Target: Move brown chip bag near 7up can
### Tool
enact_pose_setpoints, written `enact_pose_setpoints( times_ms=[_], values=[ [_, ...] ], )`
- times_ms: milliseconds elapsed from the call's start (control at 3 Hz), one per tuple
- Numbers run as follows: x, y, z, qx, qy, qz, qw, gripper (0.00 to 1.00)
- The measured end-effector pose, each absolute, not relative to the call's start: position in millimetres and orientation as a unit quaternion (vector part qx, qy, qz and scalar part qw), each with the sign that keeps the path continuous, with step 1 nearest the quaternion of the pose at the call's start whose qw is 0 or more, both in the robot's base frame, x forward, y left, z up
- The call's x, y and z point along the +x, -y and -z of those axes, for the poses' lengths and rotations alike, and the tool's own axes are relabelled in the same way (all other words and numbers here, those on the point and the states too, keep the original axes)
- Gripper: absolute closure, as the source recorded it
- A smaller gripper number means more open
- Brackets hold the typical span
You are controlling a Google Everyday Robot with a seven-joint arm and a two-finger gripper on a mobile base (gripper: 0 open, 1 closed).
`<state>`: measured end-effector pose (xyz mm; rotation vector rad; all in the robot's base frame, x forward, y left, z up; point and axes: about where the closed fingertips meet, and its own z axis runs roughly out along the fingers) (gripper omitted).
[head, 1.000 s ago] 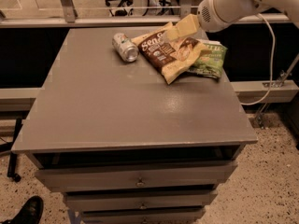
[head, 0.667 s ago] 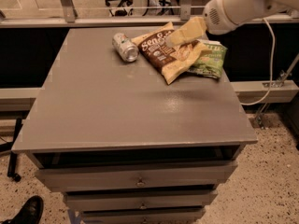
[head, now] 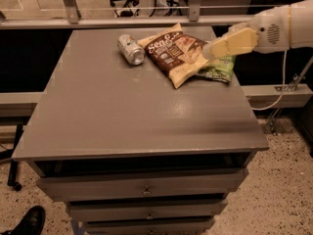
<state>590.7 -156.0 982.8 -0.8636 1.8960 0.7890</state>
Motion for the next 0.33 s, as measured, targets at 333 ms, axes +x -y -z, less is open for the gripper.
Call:
enact_pose_setpoints(
  times_ms=[333],
  values=[
    [573.8, 161.6, -991.8, -0.379, -0.734, -0.319, 0.463, 0.00]
  ],
)
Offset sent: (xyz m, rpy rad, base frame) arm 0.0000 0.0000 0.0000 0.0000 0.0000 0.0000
